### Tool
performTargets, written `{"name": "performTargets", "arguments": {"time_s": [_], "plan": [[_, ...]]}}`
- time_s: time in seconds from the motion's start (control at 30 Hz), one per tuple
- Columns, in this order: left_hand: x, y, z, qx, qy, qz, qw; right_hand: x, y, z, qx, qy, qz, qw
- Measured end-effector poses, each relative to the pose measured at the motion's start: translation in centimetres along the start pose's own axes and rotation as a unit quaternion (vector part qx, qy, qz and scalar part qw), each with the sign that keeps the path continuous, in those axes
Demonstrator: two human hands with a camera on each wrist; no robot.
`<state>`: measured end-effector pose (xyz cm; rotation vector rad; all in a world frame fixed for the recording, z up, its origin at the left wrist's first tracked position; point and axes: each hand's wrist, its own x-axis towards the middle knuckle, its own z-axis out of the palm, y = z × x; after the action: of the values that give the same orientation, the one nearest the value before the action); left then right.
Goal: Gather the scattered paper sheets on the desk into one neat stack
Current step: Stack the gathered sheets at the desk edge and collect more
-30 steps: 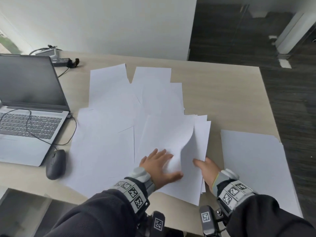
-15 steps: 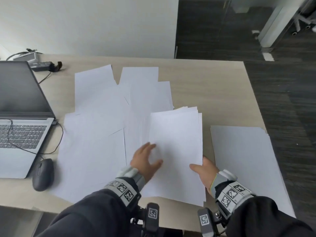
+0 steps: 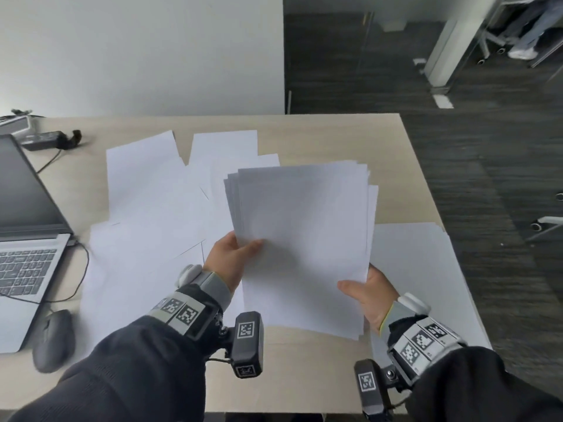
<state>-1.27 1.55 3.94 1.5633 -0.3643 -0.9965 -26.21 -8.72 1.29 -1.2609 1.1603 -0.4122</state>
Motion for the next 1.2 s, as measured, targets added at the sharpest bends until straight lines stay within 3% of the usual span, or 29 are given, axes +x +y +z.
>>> {"name": "performTargets", "arguments": {"time_s": [0.13, 0.3, 0.63, 0.77, 0.93, 1.07, 1.2], "plan": [[-1.2, 2.6, 1.0, -0.019, -0.036, 0.098, 0.994, 0.1, -2.3, -1.0, 0.030, 0.038, -0.049, 0.998], [-1.9, 3.3, 0.6, -0.026, -0.071, 0.146, 0.986, 0.2, -3.3, -1.4, 0.037, 0.032, -0.080, 0.996], [-2.3, 1.4, 0.2, -0.012, -0.101, 0.112, 0.988, -0.3, -2.5, -1.0, 0.048, 0.032, -0.053, 0.997], [-2.6, 0.1, 0.5, 0.029, -0.098, 0.076, 0.992, 0.3, -0.6, -0.3, 0.036, 0.071, -0.038, 0.996], [-2.7, 0.9, 1.1, 0.025, -0.092, 0.099, 0.991, 0.4, -1.7, 0.0, 0.041, 0.120, -0.043, 0.991], [-2.1, 0.0, 0.8, 0.094, -0.109, 0.055, 0.988, 0.6, -1.8, -0.1, 0.017, 0.075, -0.035, 0.996], [-2.2, -1.6, 1.6, 0.178, -0.062, 0.004, 0.982, 1.0, -0.9, -0.1, -0.030, 0.030, -0.008, 0.999]]}}
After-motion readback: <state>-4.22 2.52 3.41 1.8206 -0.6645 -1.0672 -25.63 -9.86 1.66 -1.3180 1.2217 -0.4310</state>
